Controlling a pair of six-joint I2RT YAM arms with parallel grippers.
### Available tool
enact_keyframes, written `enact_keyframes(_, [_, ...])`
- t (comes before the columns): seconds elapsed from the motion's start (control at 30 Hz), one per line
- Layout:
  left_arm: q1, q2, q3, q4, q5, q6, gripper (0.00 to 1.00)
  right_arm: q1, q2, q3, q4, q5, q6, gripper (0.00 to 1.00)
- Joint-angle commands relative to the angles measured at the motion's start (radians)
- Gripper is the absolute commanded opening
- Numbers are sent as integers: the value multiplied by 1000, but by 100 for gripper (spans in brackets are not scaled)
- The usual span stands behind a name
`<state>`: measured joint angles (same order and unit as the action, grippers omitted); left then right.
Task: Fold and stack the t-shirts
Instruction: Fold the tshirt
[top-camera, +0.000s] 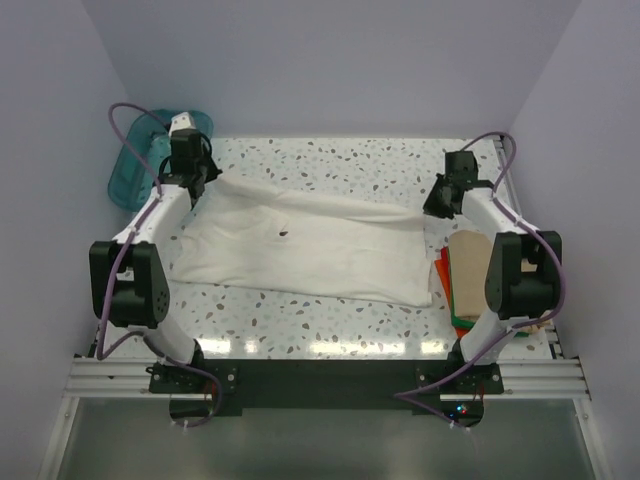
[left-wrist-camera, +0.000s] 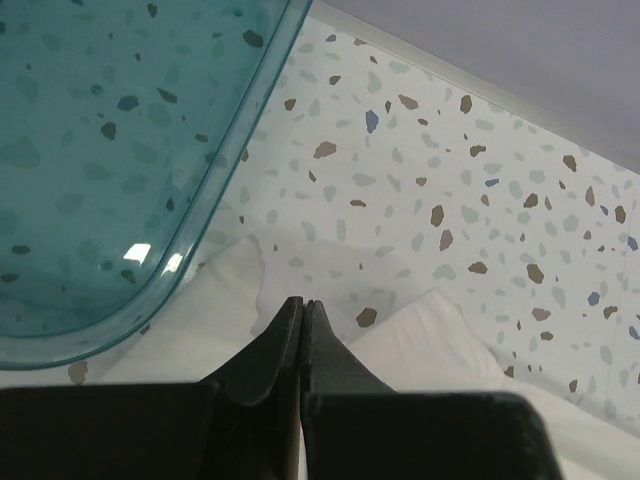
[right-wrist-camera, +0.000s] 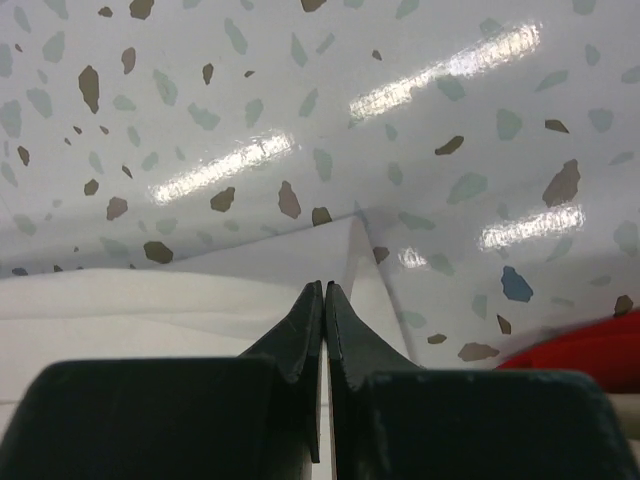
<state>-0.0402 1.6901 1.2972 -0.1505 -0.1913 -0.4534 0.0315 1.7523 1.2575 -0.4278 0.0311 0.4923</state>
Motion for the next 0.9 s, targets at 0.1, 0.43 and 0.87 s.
enact_keyframes(0.1, [10,-161,-128,23,-50,-45,0,-7,-146,-134,47,20,28,0])
enact_keyframes(0.43, [20,-299,-300,-41,-95,-123,0,-7,-255,-257,55,50,45,0])
enact_keyframes(0.87, [40,-448,-493,-75,-129,-226,0,-5,-361,-368,103,55,60,0])
